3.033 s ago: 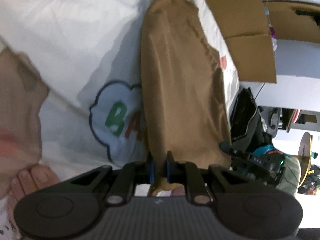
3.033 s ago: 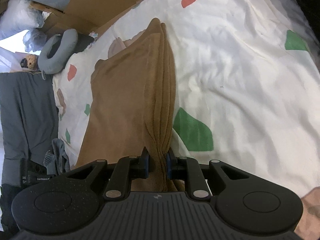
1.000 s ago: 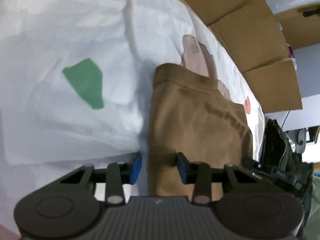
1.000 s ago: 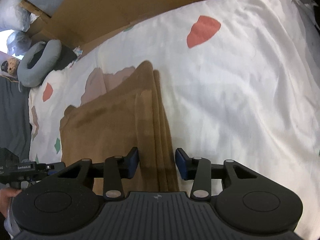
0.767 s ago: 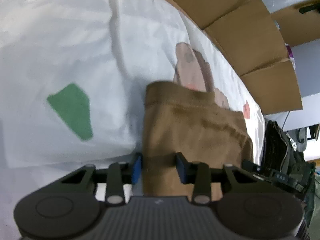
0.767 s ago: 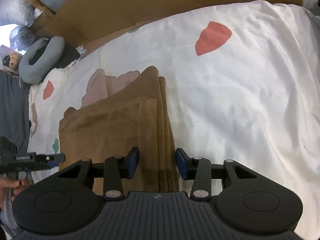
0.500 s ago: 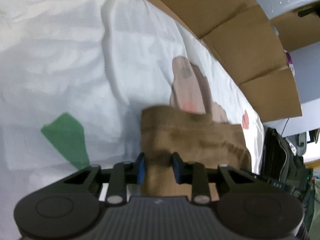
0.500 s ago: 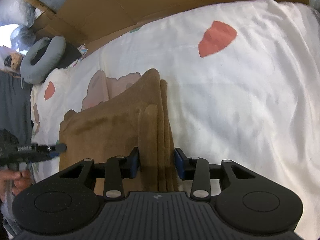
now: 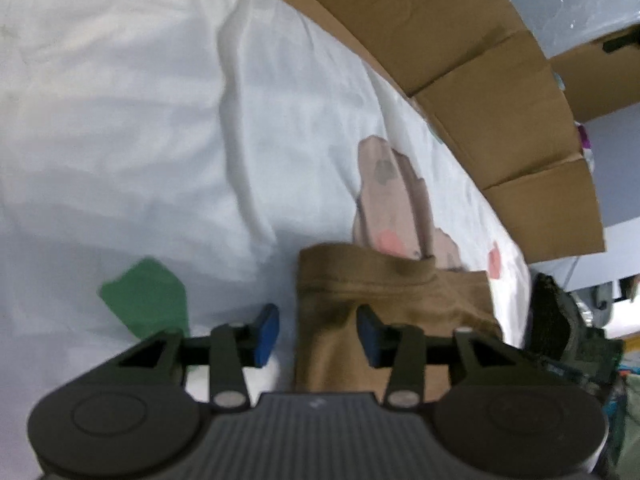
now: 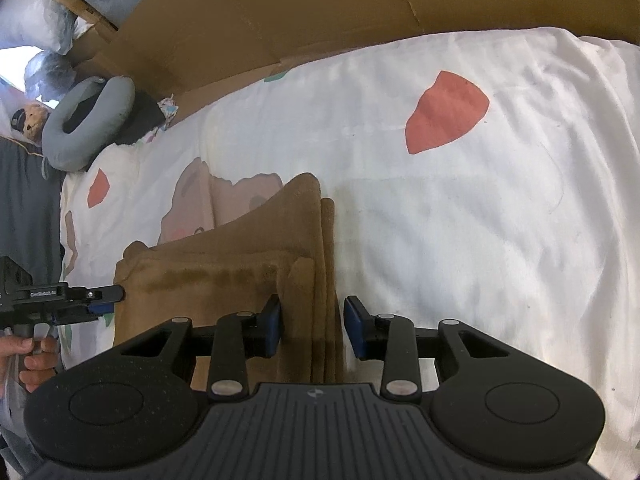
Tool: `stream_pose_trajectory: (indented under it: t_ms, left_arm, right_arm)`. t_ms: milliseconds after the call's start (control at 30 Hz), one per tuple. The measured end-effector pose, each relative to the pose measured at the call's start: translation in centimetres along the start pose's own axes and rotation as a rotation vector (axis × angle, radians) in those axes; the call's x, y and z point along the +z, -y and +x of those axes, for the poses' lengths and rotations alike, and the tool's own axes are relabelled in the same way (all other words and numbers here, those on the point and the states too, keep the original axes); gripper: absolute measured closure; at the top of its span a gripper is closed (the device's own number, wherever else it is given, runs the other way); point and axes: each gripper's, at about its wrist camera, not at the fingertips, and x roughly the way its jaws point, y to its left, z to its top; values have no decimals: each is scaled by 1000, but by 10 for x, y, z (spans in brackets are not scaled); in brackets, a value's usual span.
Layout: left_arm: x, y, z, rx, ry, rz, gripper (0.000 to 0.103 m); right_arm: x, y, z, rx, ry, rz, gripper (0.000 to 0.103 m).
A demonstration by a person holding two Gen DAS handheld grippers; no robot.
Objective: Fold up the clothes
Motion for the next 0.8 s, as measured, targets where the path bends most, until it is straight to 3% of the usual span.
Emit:
stream_pose_trajectory:
  t_ms: [333, 400, 433, 567, 700, 767, 800]
  left_arm:
    - [-2, -2, 11, -54, 8, -1, 59]
    - [-1, -2, 14, -60, 10, -2, 67]
    - [0, -2, 16, -55, 8, 2, 77]
    - [3, 1, 13, -61, 1, 28, 90]
    - [2, -1, 8, -87, -3, 22, 89]
    - [1, -4, 7, -92, -13, 9, 77]
    - [-1, -6, 8, -94, -24, 3, 77]
  right_arm:
    - [3, 3, 13, 47, -49, -12, 62]
    - [5, 4, 15, 58, -51, -6, 62]
    - [7, 4, 16, 65, -52, -3, 62]
    - [14, -2, 19, 70, -66, -17, 83]
    - [18, -6, 12, 82, -71, -38, 83]
    - [19, -4, 10, 76, -81, -38, 77]
    - [19, -2, 10, 71, -89, -33, 75]
